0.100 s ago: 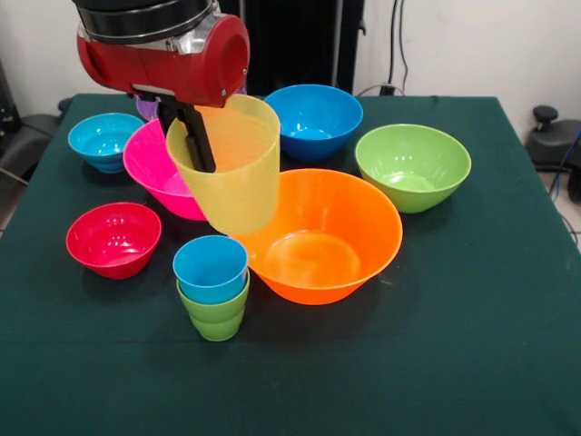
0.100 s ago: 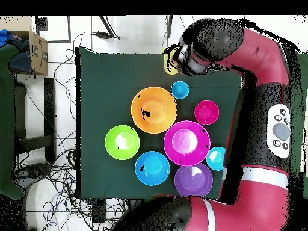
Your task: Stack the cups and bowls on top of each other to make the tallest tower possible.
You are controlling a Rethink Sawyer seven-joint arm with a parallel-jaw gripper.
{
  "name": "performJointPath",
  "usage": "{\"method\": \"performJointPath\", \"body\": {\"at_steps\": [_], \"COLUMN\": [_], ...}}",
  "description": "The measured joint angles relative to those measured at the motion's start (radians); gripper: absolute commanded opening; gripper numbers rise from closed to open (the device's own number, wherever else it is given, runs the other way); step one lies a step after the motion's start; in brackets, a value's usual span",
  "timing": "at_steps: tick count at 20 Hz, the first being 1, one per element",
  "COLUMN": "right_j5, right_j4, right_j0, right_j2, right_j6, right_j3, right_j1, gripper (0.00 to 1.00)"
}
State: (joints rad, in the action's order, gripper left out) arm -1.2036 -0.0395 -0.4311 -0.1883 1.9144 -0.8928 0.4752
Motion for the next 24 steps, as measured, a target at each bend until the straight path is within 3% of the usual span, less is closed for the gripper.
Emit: {"method": "performJointPath", "body": {"at_steps": [24], "right_j5": [0.077], "right_j4": [-0.055], "right_j0": [0.0], "right_j2": [-0.002], "right_j6": [0.0], "right_j3": [-0.008], "right_j1": [-0.001], "gripper": [0.0]}}
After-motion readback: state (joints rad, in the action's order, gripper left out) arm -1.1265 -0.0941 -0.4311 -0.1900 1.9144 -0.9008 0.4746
